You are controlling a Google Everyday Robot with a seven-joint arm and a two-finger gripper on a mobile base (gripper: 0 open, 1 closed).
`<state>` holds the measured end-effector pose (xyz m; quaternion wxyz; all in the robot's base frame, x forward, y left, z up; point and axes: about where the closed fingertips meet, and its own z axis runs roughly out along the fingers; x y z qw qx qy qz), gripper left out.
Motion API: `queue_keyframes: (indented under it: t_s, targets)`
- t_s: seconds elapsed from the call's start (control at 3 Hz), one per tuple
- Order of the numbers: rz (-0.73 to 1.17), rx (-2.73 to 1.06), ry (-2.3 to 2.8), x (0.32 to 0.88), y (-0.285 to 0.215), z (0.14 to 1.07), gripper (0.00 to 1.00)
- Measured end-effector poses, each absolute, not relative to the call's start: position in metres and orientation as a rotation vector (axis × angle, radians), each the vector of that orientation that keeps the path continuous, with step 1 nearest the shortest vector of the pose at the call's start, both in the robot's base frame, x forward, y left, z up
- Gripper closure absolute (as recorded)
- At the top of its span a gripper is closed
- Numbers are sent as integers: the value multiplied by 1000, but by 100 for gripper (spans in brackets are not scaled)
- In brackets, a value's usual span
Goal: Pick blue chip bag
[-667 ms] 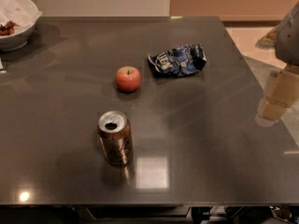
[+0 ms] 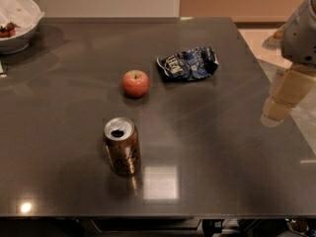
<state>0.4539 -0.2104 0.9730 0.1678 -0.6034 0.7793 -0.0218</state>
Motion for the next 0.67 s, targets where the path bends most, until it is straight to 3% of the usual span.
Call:
queue_keyframes:
  t_s: [0.67]
  targets:
    - [31,-1690,2152,526,-184,956,0]
